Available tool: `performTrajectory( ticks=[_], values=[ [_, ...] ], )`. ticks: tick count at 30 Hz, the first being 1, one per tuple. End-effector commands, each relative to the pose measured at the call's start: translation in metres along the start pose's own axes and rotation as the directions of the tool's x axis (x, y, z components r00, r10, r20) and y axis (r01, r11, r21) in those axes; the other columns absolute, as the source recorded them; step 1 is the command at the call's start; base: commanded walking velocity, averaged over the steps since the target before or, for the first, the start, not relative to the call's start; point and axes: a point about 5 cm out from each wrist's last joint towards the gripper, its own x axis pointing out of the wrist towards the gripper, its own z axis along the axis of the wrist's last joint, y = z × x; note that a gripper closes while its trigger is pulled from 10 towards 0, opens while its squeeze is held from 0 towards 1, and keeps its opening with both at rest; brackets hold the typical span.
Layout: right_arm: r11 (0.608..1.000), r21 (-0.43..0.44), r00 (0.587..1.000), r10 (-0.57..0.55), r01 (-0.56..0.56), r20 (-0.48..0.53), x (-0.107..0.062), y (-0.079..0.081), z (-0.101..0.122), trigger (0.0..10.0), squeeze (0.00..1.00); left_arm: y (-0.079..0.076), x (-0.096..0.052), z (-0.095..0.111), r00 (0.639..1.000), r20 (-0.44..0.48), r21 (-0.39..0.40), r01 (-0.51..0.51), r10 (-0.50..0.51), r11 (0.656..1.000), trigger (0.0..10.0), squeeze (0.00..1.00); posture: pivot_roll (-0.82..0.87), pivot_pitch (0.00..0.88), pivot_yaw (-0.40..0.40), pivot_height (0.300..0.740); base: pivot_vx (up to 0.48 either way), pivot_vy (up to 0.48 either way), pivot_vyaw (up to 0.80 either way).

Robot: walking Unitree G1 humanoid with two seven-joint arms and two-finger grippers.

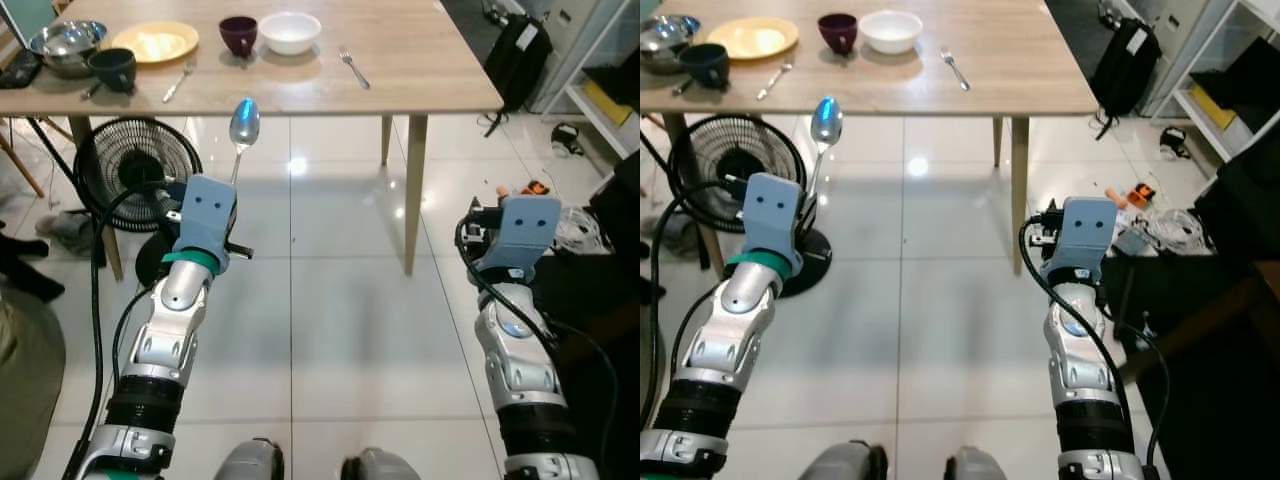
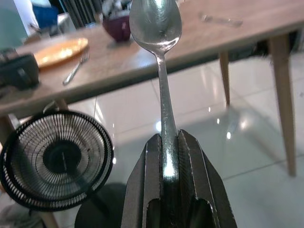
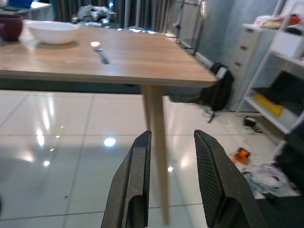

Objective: Setting the table

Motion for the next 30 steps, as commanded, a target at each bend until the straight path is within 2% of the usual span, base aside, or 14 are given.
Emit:
performTrajectory(
  ticks=[1,6,19,30],
  values=[
    [1.0,0.004,1.0,-0.005,0.006,-0.017,-0.002,-0.002,-0.004,10.0,0.0,-0.001,0.0,-0.002,1.0,-0.007,-0.006,0.002,-0.002,1.0,10.0,0.0,0.03,0.0,0.063,0.74,0.472,0.0,0.0],
    [1.0,-0.014,1.0,0.002,-0.002,-0.008,-0.001,0.0,-0.003,10.0,0.0,-0.001,0.002,-0.002,1.0,-0.004,-0.006,0.003,-0.003,1.0,10.0,0.0,0.03,0.0,0.065,0.74,0.472,0.0,0.0],
    [1.0,0.003,1.0,-0.021,0.021,-0.011,0.001,-0.003,-0.002,10.0,0.0,-0.001,0.004,0.001,1.0,0.006,-0.012,0.002,-0.002,1.0,10.0,0.0,0.03,0.0,0.064,0.74,0.472,0.0,0.0],
    [0.993,0.028,0.992,-0.118,0.116,0.041,0.009,-0.012,0.011,10.0,0.0,-0.001,0.006,0.003,1.0,0.015,-0.016,0.0,0.0,1.0,10.0,0.0,0.03,0.0,0.065,0.74,0.472,0.0,0.0]
  ],
)
